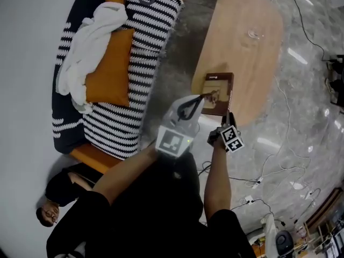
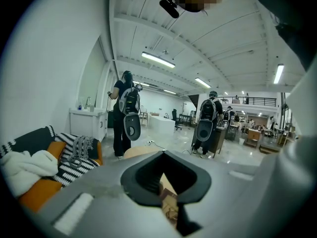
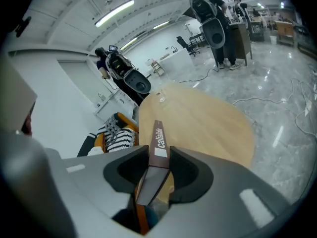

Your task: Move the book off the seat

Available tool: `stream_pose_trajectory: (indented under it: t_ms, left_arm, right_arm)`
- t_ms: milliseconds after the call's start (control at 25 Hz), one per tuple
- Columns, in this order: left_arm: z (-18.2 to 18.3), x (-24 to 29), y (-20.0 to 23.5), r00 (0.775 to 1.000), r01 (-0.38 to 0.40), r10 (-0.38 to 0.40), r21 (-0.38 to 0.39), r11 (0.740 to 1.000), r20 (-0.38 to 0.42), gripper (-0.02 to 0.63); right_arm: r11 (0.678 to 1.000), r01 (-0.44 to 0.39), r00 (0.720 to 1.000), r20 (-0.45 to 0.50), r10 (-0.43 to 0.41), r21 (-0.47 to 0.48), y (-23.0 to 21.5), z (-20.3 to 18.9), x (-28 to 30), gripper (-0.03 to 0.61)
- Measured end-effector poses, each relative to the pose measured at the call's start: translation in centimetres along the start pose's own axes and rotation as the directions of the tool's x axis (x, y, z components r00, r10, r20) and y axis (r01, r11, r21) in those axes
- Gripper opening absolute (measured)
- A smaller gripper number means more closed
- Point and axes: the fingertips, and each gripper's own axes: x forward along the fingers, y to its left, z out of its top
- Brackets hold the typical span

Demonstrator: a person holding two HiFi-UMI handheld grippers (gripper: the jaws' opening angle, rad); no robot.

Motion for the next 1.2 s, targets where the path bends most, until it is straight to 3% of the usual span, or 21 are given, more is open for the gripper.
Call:
stream_pose_trajectory:
  t_ms: [80, 160, 360, 480, 560, 880, 1040, 1200]
  left_arm:
    - [-0.7, 1.0, 0.5, 1.0, 0.007, -0.007, -0.009, 1.0, -0.002, 0.006]
    - [-1.6, 1.8, 0.8, 1.0, 0.017, -0.017, -0.019, 1.0, -0.017, 0.006]
    - [-3.1, 2.9, 1.6, 0.998, 0.049, -0.05, -0.009, 0.999, -0.038, 0.006]
    - [-3.5, 3.3, 1.2, 0.996, 0.054, -0.056, -0.044, 0.998, -0.062, 0.006]
    - [-3.1, 3.6, 1.0, 0.997, 0.051, -0.054, -0.066, 0.997, -0.056, 0.006]
    - [0.1, 4.1, 1.9, 0.996, 0.073, -0.073, -0.012, 0.997, -0.049, 0.006]
    - [0.5, 2.3, 2.4, 0.997, 0.036, -0.043, -0.093, 0.995, -0.069, 0.006]
    - [2.1, 1.5, 3.4, 0.998, 0.005, -0.008, -0.044, 0.999, -0.059, 0.006]
  right_arm:
    - [1.0, 0.003, 1.0, 0.019, -0.003, 0.022, -0.9, -0.2, 0.6, 0.144]
    - [0.999, 0.034, 0.999, 0.021, -0.034, 0.012, -2.1, -0.6, 1.1, 0.009]
    - [0.997, 0.056, 0.998, -0.026, -0.058, -0.055, -2.9, -2.0, 2.6, 0.009]
    - [0.994, 0.087, 0.995, -0.032, -0.089, -0.069, -3.5, -1.6, 2.3, 0.008]
    - [0.994, 0.085, 0.996, -0.028, -0.087, -0.069, -3.0, -1.1, 2.1, 0.009]
    - [0.993, 0.062, 0.998, -0.013, -0.064, -0.103, 0.4, 1.2, 2.0, 0.009]
    - [0.976, 0.036, 0.998, -0.041, -0.045, -0.213, 2.8, 0.5, -0.5, 0.009]
    - [0.931, -0.056, 0.997, -0.072, 0.032, -0.36, 4.4, 1.1, -0.5, 0.009]
